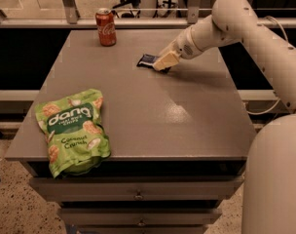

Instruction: Move rxbar blueberry near coke can

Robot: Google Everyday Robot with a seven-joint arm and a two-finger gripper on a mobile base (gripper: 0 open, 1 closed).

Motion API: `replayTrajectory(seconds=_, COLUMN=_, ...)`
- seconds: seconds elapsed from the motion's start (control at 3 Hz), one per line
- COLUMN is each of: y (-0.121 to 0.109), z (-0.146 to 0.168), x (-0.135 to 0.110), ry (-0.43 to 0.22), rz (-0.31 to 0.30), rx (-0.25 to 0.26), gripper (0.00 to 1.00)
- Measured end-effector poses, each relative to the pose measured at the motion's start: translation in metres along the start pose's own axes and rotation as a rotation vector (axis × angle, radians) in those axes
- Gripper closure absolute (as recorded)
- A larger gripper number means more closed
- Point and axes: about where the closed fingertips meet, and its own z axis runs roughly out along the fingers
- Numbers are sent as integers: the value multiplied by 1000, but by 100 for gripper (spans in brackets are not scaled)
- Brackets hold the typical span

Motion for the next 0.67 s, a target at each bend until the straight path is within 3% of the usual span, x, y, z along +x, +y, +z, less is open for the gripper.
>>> replayTrajectory(seconds=0.33, y=-5, z=-7, x=-12, ry=-22, rz=-6, rx=17, gripper=86)
replayTrajectory(seconds=0.67, y=-12, z=-13, x=-35, ry=-66, rz=-25, rx=35, gripper=100)
